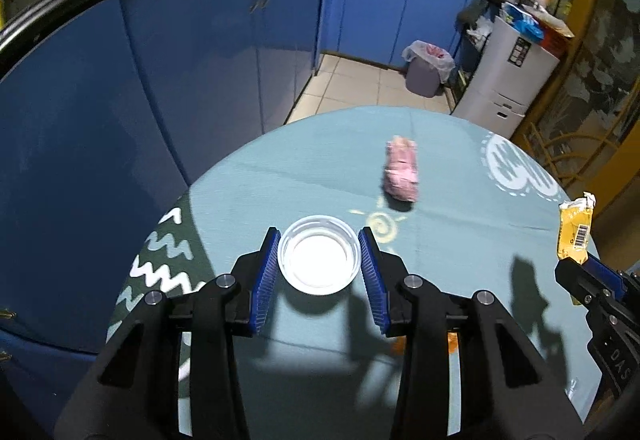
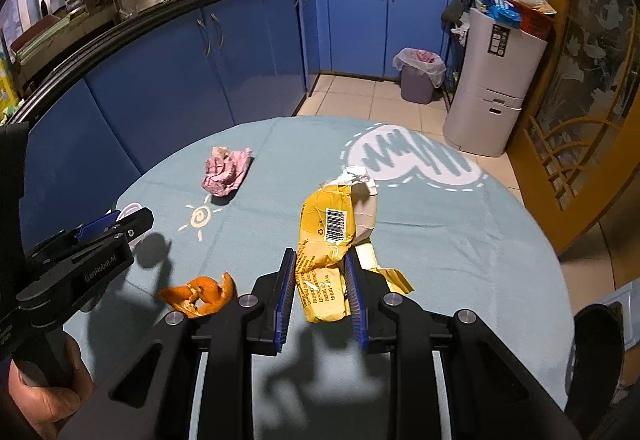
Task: Collect trash
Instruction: 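Carry the yellow bag with right tool while left tool carries the white lid to the bin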
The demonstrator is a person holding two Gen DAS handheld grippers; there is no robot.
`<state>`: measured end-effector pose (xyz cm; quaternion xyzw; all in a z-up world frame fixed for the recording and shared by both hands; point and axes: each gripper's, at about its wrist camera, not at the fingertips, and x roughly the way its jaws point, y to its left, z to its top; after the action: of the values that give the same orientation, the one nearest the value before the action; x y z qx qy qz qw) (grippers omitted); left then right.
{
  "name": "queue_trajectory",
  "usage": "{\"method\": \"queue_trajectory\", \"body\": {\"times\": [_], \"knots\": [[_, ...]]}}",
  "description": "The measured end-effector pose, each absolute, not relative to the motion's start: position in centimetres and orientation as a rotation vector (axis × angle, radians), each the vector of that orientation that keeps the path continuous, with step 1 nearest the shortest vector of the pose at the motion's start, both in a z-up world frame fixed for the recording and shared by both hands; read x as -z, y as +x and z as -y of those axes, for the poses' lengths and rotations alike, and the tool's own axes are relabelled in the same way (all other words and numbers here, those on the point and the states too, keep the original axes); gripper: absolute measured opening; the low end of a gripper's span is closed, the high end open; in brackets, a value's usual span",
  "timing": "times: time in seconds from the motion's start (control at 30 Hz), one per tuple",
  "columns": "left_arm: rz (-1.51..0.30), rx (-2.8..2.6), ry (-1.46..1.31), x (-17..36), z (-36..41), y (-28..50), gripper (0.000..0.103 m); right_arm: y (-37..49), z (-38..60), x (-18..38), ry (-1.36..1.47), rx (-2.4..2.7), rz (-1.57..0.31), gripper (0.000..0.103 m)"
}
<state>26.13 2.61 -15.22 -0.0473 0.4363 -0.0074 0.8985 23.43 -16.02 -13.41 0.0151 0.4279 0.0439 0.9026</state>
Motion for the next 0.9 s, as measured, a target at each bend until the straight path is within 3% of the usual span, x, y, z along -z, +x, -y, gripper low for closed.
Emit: {"method": "queue_trajectory", "body": {"times": [0.9], "knots": [[-0.837, 0.227, 0.093, 11.9, 14.5, 21.9, 0.041, 15.8, 29.9, 11.3, 0.204, 0.084, -0.792, 0.024]]}}
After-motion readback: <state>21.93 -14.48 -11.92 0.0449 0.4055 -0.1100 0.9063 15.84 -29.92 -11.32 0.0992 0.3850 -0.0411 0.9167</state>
